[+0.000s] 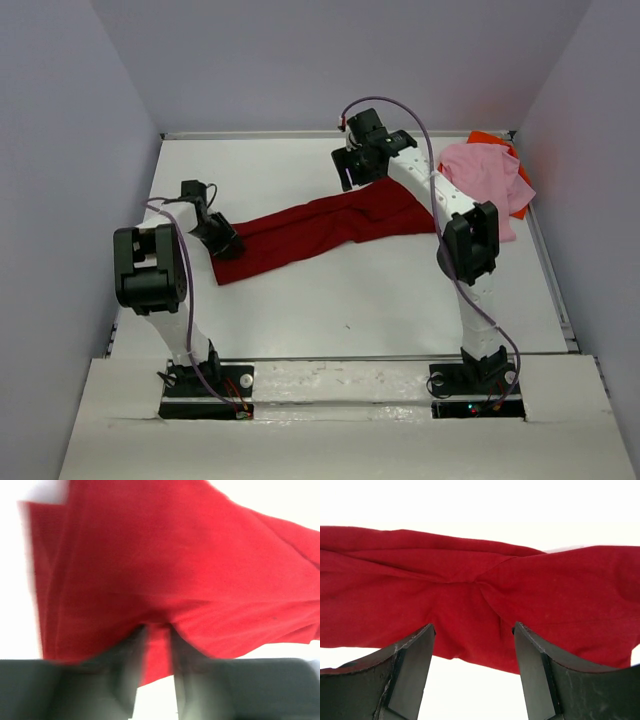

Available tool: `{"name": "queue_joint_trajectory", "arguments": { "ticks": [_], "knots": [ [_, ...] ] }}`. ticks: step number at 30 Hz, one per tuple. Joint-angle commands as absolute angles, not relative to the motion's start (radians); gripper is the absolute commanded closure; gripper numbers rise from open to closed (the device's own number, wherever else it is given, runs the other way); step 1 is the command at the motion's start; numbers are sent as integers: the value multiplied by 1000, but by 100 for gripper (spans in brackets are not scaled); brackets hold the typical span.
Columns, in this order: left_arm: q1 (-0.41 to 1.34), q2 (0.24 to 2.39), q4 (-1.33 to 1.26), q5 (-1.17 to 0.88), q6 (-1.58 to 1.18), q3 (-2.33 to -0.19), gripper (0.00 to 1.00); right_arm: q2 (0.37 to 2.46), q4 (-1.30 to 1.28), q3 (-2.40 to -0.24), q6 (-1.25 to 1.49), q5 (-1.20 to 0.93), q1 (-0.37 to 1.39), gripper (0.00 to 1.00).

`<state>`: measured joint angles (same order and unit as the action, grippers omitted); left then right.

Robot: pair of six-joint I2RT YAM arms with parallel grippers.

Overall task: Fold and stack the t-shirts
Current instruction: Rotate the tshirt 90 degrees

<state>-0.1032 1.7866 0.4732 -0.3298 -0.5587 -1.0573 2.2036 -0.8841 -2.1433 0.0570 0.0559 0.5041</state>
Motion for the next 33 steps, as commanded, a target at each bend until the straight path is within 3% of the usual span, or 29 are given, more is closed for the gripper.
{"name": "queue_joint_trajectory", "arguments": {
  "ticks": [1, 4, 11, 15, 18, 21, 22, 23, 25, 33],
  "knots": [
    [-19, 1835, 655, -114, -488, -1054, 37, 2168, -894, -2105, 55, 37, 500, 30],
    [33, 1807, 715, -68, -477, -1107, 28, 2166, -890, -2091, 60, 25, 500, 30],
    [69, 1835, 753, -61, -453, -1092, 28, 2157, -879, -2082, 58, 14, 500, 30],
    [113, 1874, 772, 42, -419, -1085, 31, 2146, -874, -2068, 61, 11, 500, 30],
    [130, 1920, 775, 81, -407, -1078, 37, 2131, -862, -2049, 66, 8, 500, 30],
    [147, 1977, 762, 98, -385, -1062, 53, 2114, -864, -2028, 75, -23, 500, 30],
    [152, 1985, 750, 101, -382, -1051, 73, 2109, -864, -2020, 77, -25, 500, 30],
    [153, 1994, 746, 103, -382, -1045, 86, 2103, -864, -1997, 77, -23, 500, 30],
    [161, 1993, 736, 80, -380, -1031, 96, 2095, -867, -1973, 77, -11, 500, 30],
    [218, 1905, 762, 68, -402, -999, 97, 2083, -821, -1853, 75, -9, 491, 30]
  ]
}}
